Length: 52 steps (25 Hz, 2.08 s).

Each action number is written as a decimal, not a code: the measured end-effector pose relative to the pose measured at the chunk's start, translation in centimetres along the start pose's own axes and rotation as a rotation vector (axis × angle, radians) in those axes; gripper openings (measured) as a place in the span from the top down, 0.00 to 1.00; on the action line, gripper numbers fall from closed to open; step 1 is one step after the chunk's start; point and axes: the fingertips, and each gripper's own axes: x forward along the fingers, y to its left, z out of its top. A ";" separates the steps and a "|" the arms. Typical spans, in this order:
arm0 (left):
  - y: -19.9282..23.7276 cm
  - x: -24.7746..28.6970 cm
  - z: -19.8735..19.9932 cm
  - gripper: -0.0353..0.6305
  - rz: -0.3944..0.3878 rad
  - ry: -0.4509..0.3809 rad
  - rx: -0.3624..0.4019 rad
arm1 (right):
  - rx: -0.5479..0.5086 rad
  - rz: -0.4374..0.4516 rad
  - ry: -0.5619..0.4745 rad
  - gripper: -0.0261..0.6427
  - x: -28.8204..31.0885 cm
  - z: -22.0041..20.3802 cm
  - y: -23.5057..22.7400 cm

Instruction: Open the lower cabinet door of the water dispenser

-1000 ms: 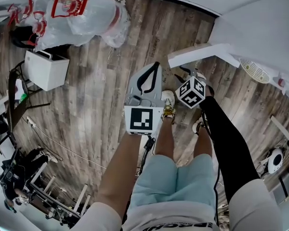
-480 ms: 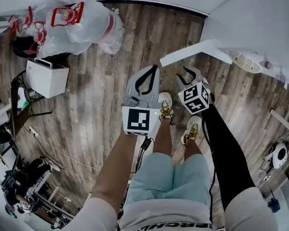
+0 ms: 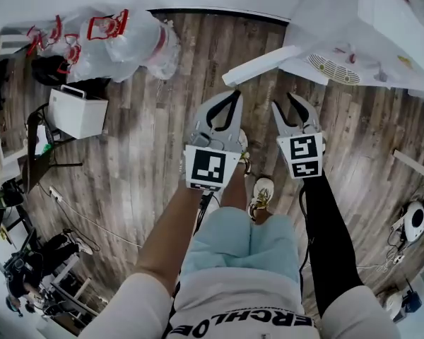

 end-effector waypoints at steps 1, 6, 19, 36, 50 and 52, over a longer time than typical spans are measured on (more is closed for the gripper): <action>-1.1 -0.6 1.2 0.86 -0.014 -0.007 0.007 | 0.016 -0.019 -0.024 0.74 -1.9 0.9 -0.4; -7.7 -4.5 7.2 0.86 -0.048 -0.032 0.032 | 0.136 -0.096 -0.142 0.77 -13.0 3.9 -2.5; -19.0 -15.3 20.4 0.86 0.003 -0.151 0.086 | 0.121 -0.226 -0.338 0.79 -37.0 6.7 -3.9; -27.6 -22.9 29.0 0.86 -0.099 -0.293 0.125 | 0.129 -0.293 -0.454 0.96 -50.6 7.8 -3.0; -26.0 -25.8 31.2 0.86 -0.054 -0.370 0.141 | 0.041 -0.384 -0.490 0.96 -53.0 9.1 -3.5; -25.7 -26.0 31.5 0.86 -0.049 -0.378 0.146 | 0.036 -0.390 -0.499 0.96 -53.3 9.6 -3.6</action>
